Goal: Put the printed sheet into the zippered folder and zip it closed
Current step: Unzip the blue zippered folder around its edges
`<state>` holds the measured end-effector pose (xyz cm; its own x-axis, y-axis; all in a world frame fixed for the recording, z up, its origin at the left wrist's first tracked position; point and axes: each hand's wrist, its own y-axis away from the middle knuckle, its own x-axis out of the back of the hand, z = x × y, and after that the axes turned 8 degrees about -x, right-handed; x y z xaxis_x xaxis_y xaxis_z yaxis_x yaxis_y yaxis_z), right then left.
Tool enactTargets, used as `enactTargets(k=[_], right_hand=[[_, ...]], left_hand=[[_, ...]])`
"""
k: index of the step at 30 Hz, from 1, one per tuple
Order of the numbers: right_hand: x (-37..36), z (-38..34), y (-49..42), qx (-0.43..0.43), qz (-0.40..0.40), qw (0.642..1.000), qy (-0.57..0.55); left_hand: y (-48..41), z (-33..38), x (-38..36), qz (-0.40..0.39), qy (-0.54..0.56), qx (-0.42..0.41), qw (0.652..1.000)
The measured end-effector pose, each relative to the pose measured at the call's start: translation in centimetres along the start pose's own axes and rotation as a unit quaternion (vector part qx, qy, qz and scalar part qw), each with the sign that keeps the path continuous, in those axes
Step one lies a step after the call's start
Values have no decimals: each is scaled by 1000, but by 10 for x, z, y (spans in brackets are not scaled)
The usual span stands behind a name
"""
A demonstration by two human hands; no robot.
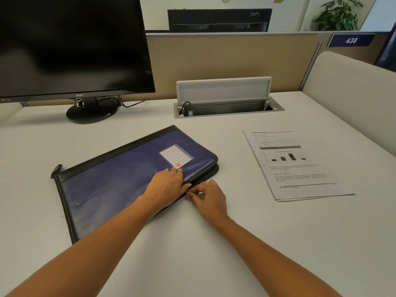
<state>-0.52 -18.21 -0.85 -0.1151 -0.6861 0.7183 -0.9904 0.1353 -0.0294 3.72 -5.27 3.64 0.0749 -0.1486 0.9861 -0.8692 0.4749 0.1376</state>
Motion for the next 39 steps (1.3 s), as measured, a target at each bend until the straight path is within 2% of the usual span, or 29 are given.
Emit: enactTargets(k=[4, 7, 16, 24, 33, 39], right_hand=[[1, 0, -2, -5, 2, 1000, 1], [1, 0, -4, -6, 4, 1000, 1], [5, -2, -1, 1, 7, 1000, -7], [3, -6, 0, -22, 33, 999, -12], [4, -5, 4, -46, 38, 997, -53], [-3, -12, 20, -23, 8, 997, -70]], left_hand=[[11, -11, 0, 41, 54, -17, 998], [29, -19, -7, 33, 72, -8, 997], [93, -40, -28, -2, -16, 92, 996], [96, -31, -28, -53, -106, 67, 991], [79, -13, -17, -83, -91, 67, 990], [71, -4, -10, -87, -72, 74, 991]])
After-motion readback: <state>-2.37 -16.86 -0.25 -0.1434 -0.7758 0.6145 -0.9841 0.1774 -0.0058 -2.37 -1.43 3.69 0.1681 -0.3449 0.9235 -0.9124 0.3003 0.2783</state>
